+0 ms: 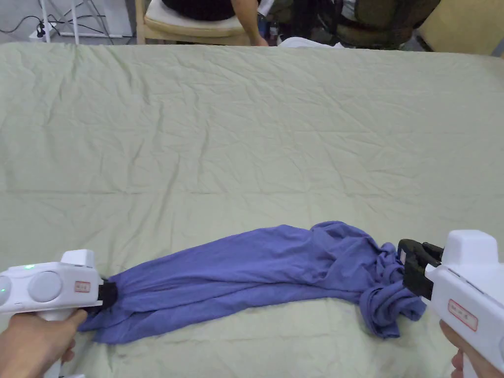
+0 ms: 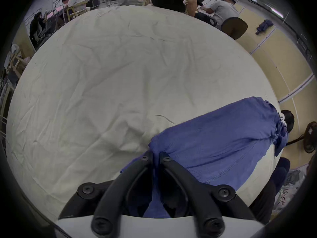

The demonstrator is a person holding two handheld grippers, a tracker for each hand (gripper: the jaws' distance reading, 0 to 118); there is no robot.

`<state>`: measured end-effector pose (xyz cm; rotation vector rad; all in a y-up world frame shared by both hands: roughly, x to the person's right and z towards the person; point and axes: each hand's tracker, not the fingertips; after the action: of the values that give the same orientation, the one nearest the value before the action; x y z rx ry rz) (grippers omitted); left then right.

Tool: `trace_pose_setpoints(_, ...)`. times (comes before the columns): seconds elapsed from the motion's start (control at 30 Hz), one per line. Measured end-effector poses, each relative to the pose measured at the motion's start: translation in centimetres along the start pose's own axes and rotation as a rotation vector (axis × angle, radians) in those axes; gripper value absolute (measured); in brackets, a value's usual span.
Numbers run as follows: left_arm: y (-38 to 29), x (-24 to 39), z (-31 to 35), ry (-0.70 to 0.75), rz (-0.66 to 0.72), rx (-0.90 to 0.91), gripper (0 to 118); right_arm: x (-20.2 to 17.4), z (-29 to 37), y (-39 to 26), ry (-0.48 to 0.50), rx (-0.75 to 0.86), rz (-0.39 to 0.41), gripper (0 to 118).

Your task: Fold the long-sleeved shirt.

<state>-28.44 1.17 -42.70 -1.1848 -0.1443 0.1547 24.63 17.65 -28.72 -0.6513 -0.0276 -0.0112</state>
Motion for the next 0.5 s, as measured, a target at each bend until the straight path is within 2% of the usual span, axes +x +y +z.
trace_pose_setpoints(0.03, 0.0, 0.1, 0.0, -0.001, 0.002, -0.001, 7, 1.2, -0.3, 0.6, -0.013, -0.022, 0.009, 24)
trace_pose_setpoints(0.07, 0.0, 0.3, 0.3, 0.0, 0.002, 0.0, 7, 2.5, -0.7, 1.2, -0.019, -0.046, 0.007, 24)
trace_pose_setpoints(0.1, -0.1, 0.6, 0.3, 0.004, -0.004, -0.002, 7, 4.0, -1.5, 1.8, -0.029, -0.093, -0.004, 53)
trace_pose_setpoints(0.13, -0.1, 0.8, 0.3, 0.008, -0.009, -0.004, 7, 5.2, -2.3, 2.3, -0.027, -0.134, -0.022, 72)
trace_pose_setpoints(0.17, -0.1, 1.0, 0.2, 0.013, -0.016, -0.007, 7, 6.5, -3.3, 2.8, -0.031, -0.176, -0.047, 82)
trace_pose_setpoints(0.2, 0.0, 1.1, 0.3, 0.017, -0.023, -0.009, 7, 7.9, -4.7, 3.1, -0.012, -0.239, -0.078, 82)
trace_pose_setpoints(0.37, 0.0, 1.6, 0.3, 0.034, -0.037, -0.013, 7, 11.0, -11.5, 2.0, 0.045, -0.455, -0.138, 82)
trace_pose_setpoints(0.43, -0.1, 1.8, 0.4, 0.037, -0.041, -0.014, 7, 12.2, -14.3, 0.5, 0.035, -0.497, -0.158, 81)
trace_pose_setpoints(0.5, 0.1, 1.5, 0.3, 0.035, -0.04, -0.017, 7, 13.1, -16.3, -0.6, -0.019, -0.521, -0.175, 76)
